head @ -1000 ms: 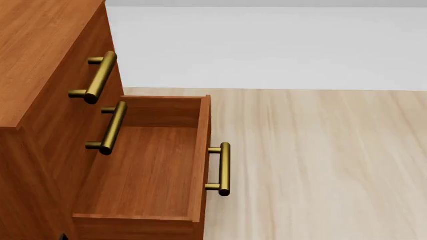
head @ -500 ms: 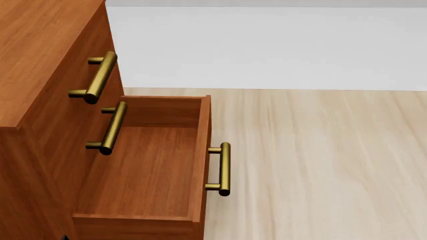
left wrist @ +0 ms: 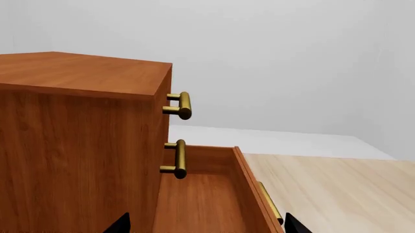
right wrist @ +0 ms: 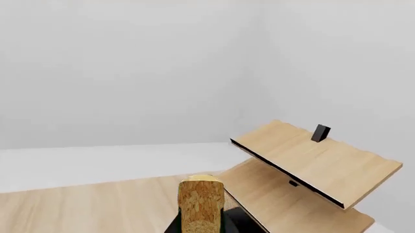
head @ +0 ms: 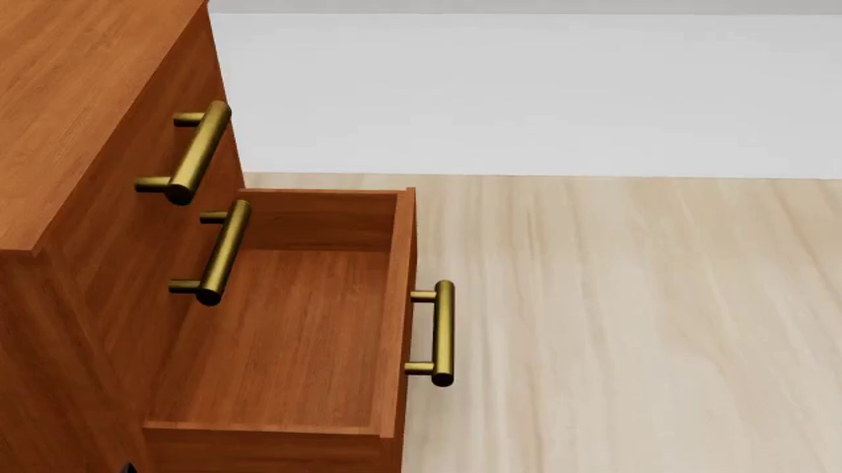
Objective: Put the wine bottle in the bottom drawer of the cabinet.
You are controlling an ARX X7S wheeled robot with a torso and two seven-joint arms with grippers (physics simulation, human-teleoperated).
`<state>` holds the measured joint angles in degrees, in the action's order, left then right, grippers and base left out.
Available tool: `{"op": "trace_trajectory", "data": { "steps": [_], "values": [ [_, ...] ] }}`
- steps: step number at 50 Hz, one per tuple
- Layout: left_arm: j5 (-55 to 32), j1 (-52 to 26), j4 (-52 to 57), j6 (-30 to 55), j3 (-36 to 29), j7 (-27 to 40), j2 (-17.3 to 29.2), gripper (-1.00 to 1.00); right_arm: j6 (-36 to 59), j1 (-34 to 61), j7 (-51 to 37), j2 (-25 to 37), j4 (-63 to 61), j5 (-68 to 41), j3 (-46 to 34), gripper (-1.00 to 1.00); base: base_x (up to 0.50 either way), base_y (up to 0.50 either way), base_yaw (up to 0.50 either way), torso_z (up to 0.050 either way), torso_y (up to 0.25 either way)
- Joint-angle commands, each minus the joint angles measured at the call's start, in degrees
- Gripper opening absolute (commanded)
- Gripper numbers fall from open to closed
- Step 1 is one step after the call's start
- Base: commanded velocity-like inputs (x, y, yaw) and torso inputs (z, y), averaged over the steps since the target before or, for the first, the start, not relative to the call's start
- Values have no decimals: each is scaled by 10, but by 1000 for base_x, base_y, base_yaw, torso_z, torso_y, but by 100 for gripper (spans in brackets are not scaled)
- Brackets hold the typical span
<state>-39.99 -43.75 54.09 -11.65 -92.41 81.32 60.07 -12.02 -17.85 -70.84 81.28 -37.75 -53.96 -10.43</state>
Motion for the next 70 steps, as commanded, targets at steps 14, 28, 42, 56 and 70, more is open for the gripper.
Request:
{"op": "trace_trajectory", "data": {
  "steps": [14, 28, 42, 56, 70],
  "values": [
    [-5, 6, -7, -5, 7, -6, 0, 100, 260, 340, 87, -78, -53, -71, -44, -100, 0, 0, 0, 0, 1],
    [-10, 8, -11, -6, 11, -9, -2, 100, 388, 514, 125, -148, -46, -100, -92, -100, 0, 0, 0, 0, 0],
    [-10, 10, -6, -4, 16, -6, -1, 100, 483, 652, 170, -235, -10, -108, -150, -100, 0, 0, 0, 1, 1],
    [-12, 19, -19, -15, 18, -15, -3, 100, 551, 774, 205, -302, 37, -122, -184, -100, 0, 0, 0, 0, 1],
    [-16, 17, -14, -10, 22, -16, -4, 100, 537, 816, 263, -355, 116, -118, -191, -100, 0, 0, 0, 0, 1]
  ]
}}
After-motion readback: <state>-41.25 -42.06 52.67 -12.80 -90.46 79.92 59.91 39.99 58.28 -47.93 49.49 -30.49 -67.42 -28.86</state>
